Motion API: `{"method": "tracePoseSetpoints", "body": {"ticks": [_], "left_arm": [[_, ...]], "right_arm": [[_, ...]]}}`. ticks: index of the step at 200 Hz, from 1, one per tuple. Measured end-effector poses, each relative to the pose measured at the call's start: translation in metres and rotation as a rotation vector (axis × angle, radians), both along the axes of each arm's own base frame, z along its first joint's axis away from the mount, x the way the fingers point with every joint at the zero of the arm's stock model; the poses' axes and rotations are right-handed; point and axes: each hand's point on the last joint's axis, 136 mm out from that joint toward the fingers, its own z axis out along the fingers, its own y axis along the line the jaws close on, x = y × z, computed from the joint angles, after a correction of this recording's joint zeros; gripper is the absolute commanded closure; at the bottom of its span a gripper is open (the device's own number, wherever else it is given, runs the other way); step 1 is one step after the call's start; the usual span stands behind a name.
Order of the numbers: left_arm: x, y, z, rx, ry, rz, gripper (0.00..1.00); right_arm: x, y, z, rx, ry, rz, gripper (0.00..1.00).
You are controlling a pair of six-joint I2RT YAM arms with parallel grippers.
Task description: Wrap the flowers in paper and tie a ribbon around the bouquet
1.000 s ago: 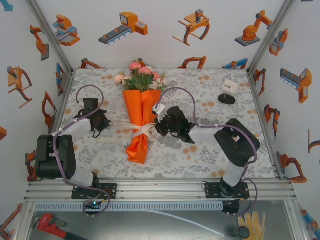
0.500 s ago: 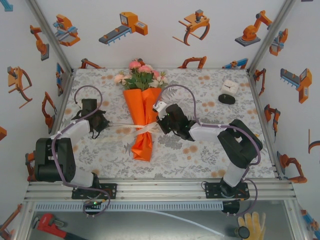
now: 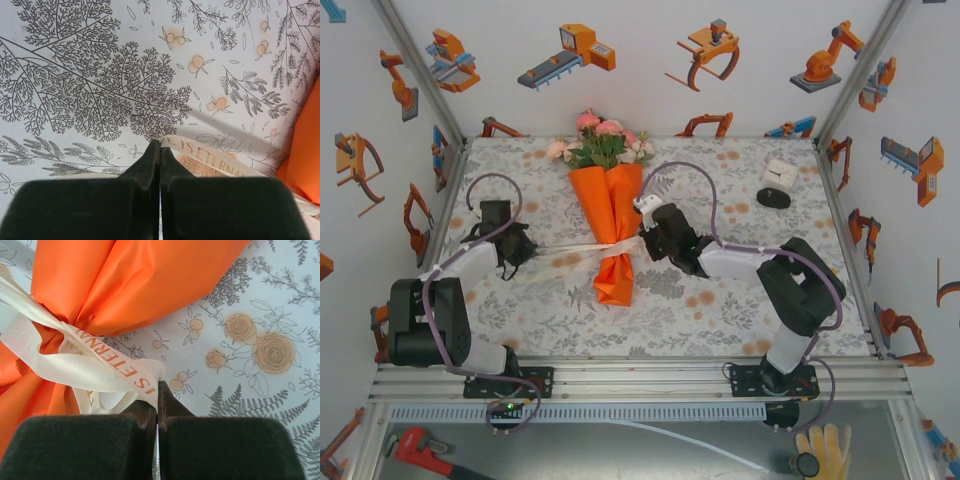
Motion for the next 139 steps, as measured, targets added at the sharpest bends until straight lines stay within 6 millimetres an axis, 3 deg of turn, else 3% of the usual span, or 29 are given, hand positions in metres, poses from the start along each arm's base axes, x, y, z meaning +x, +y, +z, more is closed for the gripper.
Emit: {"method": "tracePoseSetpoints", "body": {"ticks": [8,19,44,70,83,108,122,139], "left_arm": [[0.002,-0.002,0.001,-0.005,-0.012,-0.023,0.57],[0.004,-0.006,0.005,-0.024,-0.033,-0.043,0.48],[0.008,-0.018,0.031,-0.064,-0.12,-0.106,0.44],[0.006,-0.038,0.081,-0.057,-0.269,-0.208,0.44],[0.001,-0.07,0.107,-0.046,-0.35,-0.352,0.44],[-0.014,-0.161,0.151,-0.052,-0.498,-0.758,0.45],[-0.022,-0.203,0.161,-0.069,-0.557,-0.952,0.45],[-0.023,-0.229,0.155,-0.089,-0.582,-1.094,0.45]], "right_arm": [[-0.001,0.002,0.001,0.013,0.009,0.012,1.0],[-0.003,0.004,0.004,0.034,0.019,0.025,1.0],[-0.008,0.009,0.014,0.071,0.023,0.062,1.0],[-0.014,0.016,0.017,0.085,0.02,0.123,1.0],[-0.018,0.02,0.018,0.091,0.022,0.165,1.0],[-0.023,0.028,0.026,0.117,0.016,0.246,1.0],[-0.022,0.031,0.035,0.14,0.007,0.279,1.0],[-0.017,0.033,0.047,0.171,-0.004,0.306,1.0]]}}
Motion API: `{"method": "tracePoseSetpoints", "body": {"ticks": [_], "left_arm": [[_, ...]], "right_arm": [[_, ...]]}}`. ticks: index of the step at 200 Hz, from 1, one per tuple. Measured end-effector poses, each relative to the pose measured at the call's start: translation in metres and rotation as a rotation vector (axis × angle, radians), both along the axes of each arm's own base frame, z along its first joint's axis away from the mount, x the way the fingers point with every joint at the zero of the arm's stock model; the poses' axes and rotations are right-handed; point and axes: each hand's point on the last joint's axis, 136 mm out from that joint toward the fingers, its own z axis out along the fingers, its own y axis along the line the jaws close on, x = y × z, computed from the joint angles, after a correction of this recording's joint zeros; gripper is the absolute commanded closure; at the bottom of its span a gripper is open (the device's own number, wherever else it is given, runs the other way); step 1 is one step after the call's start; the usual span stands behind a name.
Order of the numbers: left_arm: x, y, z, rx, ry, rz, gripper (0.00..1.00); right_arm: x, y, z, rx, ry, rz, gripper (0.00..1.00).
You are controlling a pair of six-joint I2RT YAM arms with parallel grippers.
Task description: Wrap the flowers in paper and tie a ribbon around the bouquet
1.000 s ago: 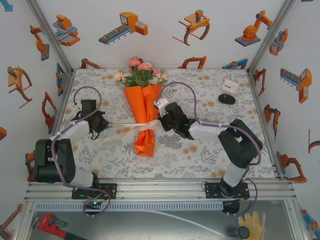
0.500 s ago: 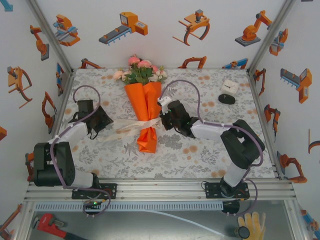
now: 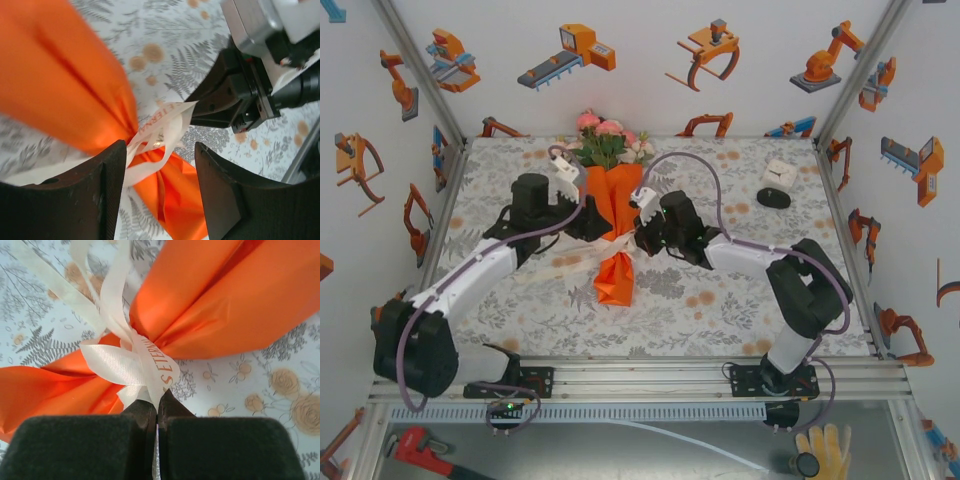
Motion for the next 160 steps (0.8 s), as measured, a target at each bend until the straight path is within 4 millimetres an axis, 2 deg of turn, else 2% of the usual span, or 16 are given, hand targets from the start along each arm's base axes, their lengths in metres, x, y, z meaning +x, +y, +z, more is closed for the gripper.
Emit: {"method": "tracePoseSetpoints", "body": {"ticks": [33,45,60,83,113,160], "left_arm": [[0.006,-0.027,-0.026,0.014,0.014,-0.183,0.47],[0.011,-0.033,-0.03,0.018,0.004,-0.218,0.5],[0.017,-0.037,-0.033,0.021,-0.015,-0.238,0.59],[0.026,-0.044,-0.036,0.016,-0.037,-0.255,0.64],[0.029,-0.051,-0.045,-0.001,-0.026,-0.288,0.64],[0.017,-0.058,-0.053,-0.031,0.01,-0.363,0.54]], "right_arm": [[0.007,0.002,0.019,0.044,-0.02,0.04,1.0],[0.006,0.002,0.019,0.05,-0.017,0.052,1.0],[0.004,0.003,0.018,0.054,-0.008,0.072,1.0],[-0.001,0.006,0.015,0.059,0.005,0.107,1.0],[-0.005,0.008,0.01,0.055,0.019,0.134,1.0],[-0.007,0.007,0.004,0.043,0.036,0.141,1.0]]}}
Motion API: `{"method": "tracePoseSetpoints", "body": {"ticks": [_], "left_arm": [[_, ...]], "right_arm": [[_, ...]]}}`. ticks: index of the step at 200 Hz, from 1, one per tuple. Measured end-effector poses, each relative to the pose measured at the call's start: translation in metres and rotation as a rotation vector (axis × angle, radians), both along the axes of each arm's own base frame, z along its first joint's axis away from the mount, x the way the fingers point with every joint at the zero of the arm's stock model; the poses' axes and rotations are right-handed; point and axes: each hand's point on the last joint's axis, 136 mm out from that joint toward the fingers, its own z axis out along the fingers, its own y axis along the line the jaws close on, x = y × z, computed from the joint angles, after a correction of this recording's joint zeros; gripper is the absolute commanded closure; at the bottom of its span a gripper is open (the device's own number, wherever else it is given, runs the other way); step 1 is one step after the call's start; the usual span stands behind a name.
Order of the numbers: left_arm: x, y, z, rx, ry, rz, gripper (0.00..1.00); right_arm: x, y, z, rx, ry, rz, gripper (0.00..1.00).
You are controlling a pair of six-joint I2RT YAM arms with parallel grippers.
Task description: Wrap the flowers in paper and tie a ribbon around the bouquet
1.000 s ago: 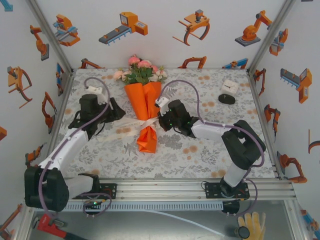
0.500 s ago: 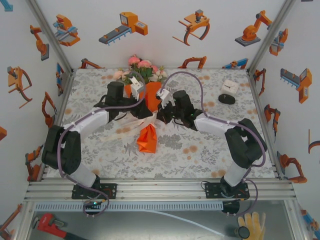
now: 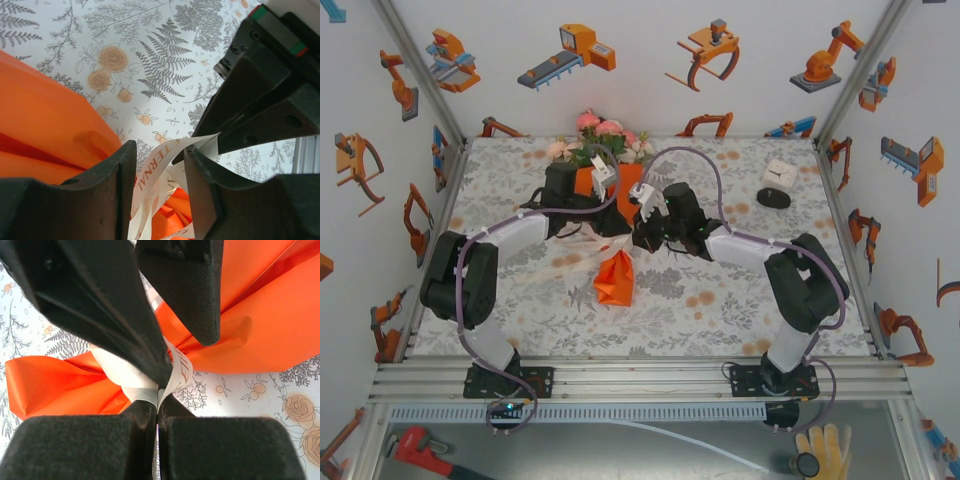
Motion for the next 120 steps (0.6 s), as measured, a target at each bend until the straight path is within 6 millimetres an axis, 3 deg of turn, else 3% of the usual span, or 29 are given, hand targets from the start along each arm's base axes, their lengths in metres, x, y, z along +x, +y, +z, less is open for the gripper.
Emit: {"method": "tracePoseSetpoints", "body": {"ticks": [13,33,61,72,120], "left_arm": [[-0.0022,-0.0002,-0.0005,0.0,0.001,-0.012,0.55],[-0.0053,0.0012,-0.0044,0.013,0.011,-0.021,0.65],[-0.0065,0.0025,-0.0078,0.027,0.015,-0.021,0.84],[-0.0056,0.0024,-0.0074,0.026,0.014,-0.018,1.0],[-0.0009,0.005,-0.0018,0.017,-0.021,0.024,1.0]], "right_arm": [[0.0,-0.0004,-0.0005,-0.002,0.004,0.0,1.0],[-0.0013,-0.0006,-0.0016,-0.005,0.013,0.005,1.0],[-0.002,-0.0004,-0.0016,-0.004,0.016,0.009,1.0],[-0.0023,-0.0002,-0.0014,-0.003,0.017,0.011,1.0],[0.0061,-0.0039,-0.0016,0.002,0.017,-0.029,1.0]]}}
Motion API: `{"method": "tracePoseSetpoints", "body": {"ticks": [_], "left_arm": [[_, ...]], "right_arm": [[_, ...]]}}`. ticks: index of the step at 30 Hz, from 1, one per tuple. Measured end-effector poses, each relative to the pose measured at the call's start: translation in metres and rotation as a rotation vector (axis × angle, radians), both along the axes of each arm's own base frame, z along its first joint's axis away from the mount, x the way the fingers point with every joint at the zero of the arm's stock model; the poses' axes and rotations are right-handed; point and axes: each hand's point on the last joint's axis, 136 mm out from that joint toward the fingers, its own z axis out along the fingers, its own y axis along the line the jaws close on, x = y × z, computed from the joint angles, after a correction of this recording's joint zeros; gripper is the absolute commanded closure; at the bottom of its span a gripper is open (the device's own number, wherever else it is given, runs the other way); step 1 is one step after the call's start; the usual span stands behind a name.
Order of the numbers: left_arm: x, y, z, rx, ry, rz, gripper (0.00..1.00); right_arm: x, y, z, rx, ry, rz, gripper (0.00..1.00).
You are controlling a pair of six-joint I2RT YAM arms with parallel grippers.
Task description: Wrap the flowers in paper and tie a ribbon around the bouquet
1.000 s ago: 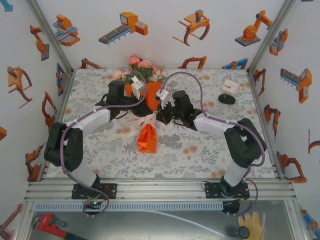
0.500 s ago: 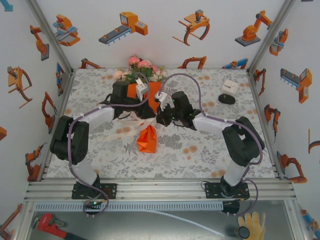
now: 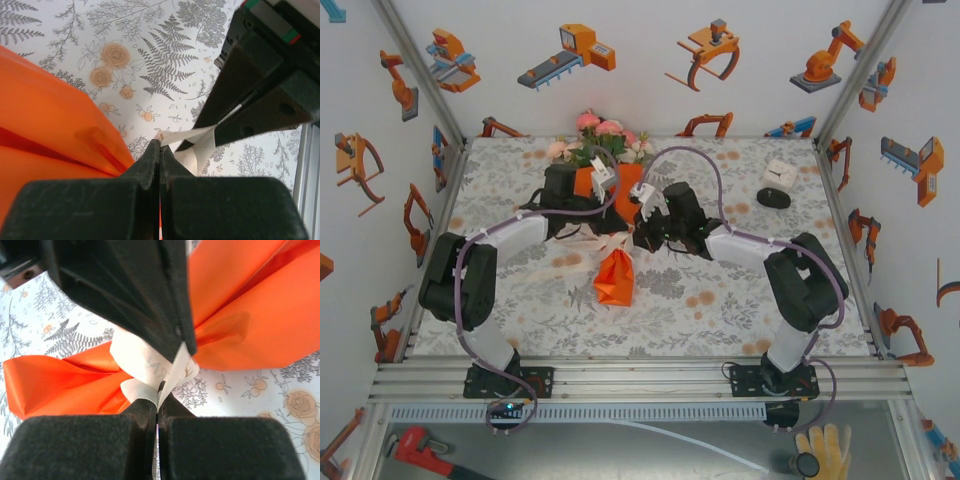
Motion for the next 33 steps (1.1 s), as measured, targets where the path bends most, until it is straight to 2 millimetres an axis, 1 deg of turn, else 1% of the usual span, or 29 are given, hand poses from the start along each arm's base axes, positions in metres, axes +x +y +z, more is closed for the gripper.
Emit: {"method": "tracePoseSetpoints", "body": {"ticks": [2,5,9,10,12,13,14,16,17,18,19,22,27,30,33], "left_arm": [[-0.004,0.005,0.001,0.001,-0.01,0.023,1.0],[-0.011,0.011,0.006,-0.006,-0.028,0.046,1.0],[-0.015,0.017,0.011,-0.009,-0.057,0.078,1.0],[-0.015,0.018,0.012,-0.009,-0.061,0.085,1.0],[-0.014,0.021,0.012,-0.006,-0.073,0.106,1.0],[-0.013,0.023,0.012,-0.004,-0.076,0.117,1.0],[-0.011,0.025,0.012,-0.002,-0.078,0.128,1.0],[-0.008,0.029,0.011,0.003,-0.078,0.147,1.0],[-0.006,0.03,0.011,0.004,-0.079,0.158,1.0],[-0.005,0.031,0.011,0.006,-0.08,0.165,1.0],[-0.004,0.032,0.011,0.007,-0.081,0.17,1.0],[-0.003,0.032,0.011,0.007,-0.083,0.175,1.0],[0.0,0.034,0.011,0.011,-0.08,0.198,1.0],[0.003,0.038,0.011,0.025,-0.088,0.225,1.0],[0.002,0.045,0.005,0.046,-0.085,0.255,1.0]], "right_arm": [[0.007,-0.006,-0.001,0.015,0.003,-0.034,1.0],[0.014,-0.018,-0.009,0.023,0.023,-0.089,0.99],[0.015,-0.018,-0.007,0.047,0.024,-0.1,0.98],[0.016,-0.017,-0.005,0.053,0.023,-0.102,0.95],[0.017,-0.017,-0.003,0.062,0.023,-0.111,0.91],[0.018,-0.018,-0.003,0.063,0.027,-0.115,0.85],[0.019,-0.019,-0.004,0.063,0.029,-0.122,0.84],[0.02,-0.022,-0.006,0.062,0.035,-0.133,0.85],[0.021,-0.023,-0.008,0.061,0.038,-0.137,0.89],[0.02,-0.024,-0.009,0.06,0.043,-0.139,0.96],[0.02,-0.024,-0.01,0.062,0.048,-0.138,1.0],[0.019,-0.023,-0.008,0.076,0.049,-0.131,1.0],[0.023,-0.023,-0.004,0.094,0.043,-0.15,1.0],[0.031,-0.028,-0.005,0.095,0.064,-0.219,1.0],[0.041,-0.035,-0.008,0.102,0.094,-0.295,1.0]]}}
